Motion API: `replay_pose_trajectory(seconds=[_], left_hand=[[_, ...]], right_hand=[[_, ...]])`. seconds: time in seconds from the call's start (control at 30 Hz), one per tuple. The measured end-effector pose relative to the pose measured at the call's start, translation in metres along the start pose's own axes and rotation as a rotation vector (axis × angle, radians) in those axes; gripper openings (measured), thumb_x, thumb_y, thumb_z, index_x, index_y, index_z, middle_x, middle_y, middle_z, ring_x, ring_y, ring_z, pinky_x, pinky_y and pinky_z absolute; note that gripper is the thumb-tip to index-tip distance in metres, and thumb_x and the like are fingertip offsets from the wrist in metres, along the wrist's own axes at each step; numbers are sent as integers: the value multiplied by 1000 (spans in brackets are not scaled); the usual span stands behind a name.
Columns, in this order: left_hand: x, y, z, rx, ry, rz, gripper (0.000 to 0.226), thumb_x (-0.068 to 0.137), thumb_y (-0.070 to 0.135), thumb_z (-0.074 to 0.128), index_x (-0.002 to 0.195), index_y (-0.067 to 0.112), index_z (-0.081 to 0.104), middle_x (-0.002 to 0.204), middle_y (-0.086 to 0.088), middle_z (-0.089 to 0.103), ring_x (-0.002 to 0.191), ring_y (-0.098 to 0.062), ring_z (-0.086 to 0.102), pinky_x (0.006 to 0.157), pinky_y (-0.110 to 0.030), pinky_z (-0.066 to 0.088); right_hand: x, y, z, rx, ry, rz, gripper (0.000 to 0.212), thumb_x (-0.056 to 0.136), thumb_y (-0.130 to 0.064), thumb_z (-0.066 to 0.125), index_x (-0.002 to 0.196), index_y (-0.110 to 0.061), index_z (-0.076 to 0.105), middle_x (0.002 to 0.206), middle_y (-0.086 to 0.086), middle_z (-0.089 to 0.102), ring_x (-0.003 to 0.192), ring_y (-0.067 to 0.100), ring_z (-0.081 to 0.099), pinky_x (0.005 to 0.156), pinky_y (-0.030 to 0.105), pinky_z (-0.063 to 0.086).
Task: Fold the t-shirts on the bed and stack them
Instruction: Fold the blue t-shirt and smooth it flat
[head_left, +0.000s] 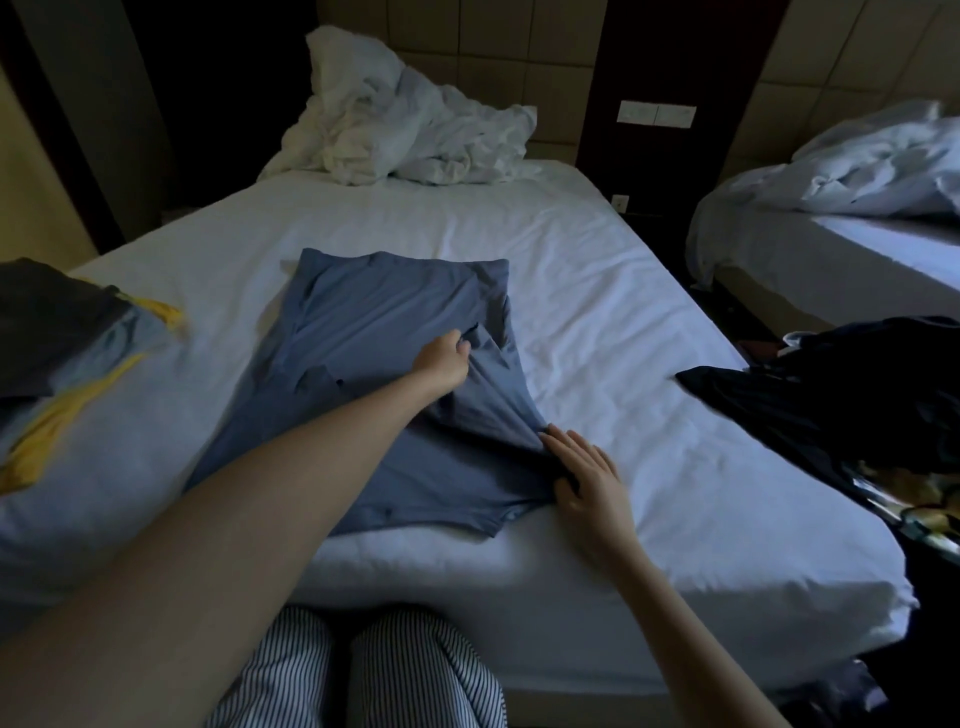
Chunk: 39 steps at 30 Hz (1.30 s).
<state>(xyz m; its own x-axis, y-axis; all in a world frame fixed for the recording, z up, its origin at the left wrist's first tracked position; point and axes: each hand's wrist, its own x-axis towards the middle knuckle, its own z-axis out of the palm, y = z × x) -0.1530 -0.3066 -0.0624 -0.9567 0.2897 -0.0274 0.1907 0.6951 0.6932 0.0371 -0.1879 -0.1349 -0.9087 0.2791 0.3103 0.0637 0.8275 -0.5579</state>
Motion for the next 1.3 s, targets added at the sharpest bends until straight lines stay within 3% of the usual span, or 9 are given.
replay_pose_trajectory(seconds=[0.23, 0.3, 0.43, 0.53, 0.6, 0.67, 0.8, 1.13, 1.3], left_hand=[[3, -33, -12, -302, -334, -243, 58, 85, 39, 67, 126, 0, 54, 125, -10, 59, 115, -28, 56, 102, -41, 43], [-2, -32, -14, -281, -342, -189, 38, 88, 28, 66, 113, 1, 59, 110, -5, 61, 103, -22, 58, 93, -32, 45], [-4, -39, -16, 30, -86, -59, 14, 90, 22, 61, 89, 10, 56, 93, -8, 58, 90, -23, 54, 74, -29, 40], [-11, -38, -13, 367, 213, 123, 31, 93, 26, 50, 119, 9, 50, 119, -13, 57, 111, -32, 53, 88, -39, 41], [-20, -30, -1, 318, 334, 420, 48, 89, 33, 40, 131, 12, 50, 129, -12, 56, 120, -33, 49, 97, -40, 36], [-32, -27, 15, 407, 138, 561, 55, 92, 45, 32, 142, 24, 39, 148, -5, 40, 137, -27, 32, 108, -41, 24], [-35, -43, 36, 717, -256, 390, 54, 98, 56, 16, 149, 43, 3, 160, 4, -4, 147, -17, -6, 116, -49, -4], [-74, -67, -28, 679, -442, 427, 52, 100, 46, 30, 150, 36, 18, 160, 6, 8, 147, -14, 2, 116, -39, 3], [-111, -116, -98, 621, -222, 457, 46, 96, 42, 44, 138, 22, 48, 152, 2, 32, 143, -16, 21, 113, -31, 14]], right_hand=[[3, 5, 4, -20, -21, -28, 64, 73, -38, 24, 129, -35, 54, 140, -23, 33, 139, 11, 28, 113, 24, 11], [4, 5, 5, -36, -25, -42, 62, 74, -46, 24, 126, -37, 56, 140, -24, 34, 139, 11, 29, 111, 24, 11], [4, 4, 6, -62, -10, -63, 58, 77, -50, 24, 118, -38, 63, 140, -16, 45, 137, 15, 35, 109, 28, 17], [4, 5, 7, -66, -14, -64, 58, 76, -50, 23, 119, -39, 62, 140, -16, 44, 137, 15, 34, 110, 29, 17], [4, 5, 7, -79, -22, -70, 59, 77, -50, 23, 121, -40, 60, 141, -17, 43, 137, 14, 33, 111, 30, 17], [4, 5, 6, -89, -28, -70, 59, 77, -51, 22, 124, -42, 56, 142, -17, 42, 138, 13, 32, 111, 30, 16], [1, 2, 5, -138, -67, -128, 62, 78, -49, 20, 134, -40, 46, 147, -14, 36, 140, 13, 28, 112, 31, 14], [-6, -2, -3, -262, -172, -200, 79, 70, -72, 19, 138, -37, 41, 153, -9, 25, 143, 16, 18, 113, 30, 7], [-12, -1, -6, -243, -189, -234, 78, 70, -64, 29, 136, -25, 47, 149, 3, 35, 138, 28, 32, 111, 37, 22]])
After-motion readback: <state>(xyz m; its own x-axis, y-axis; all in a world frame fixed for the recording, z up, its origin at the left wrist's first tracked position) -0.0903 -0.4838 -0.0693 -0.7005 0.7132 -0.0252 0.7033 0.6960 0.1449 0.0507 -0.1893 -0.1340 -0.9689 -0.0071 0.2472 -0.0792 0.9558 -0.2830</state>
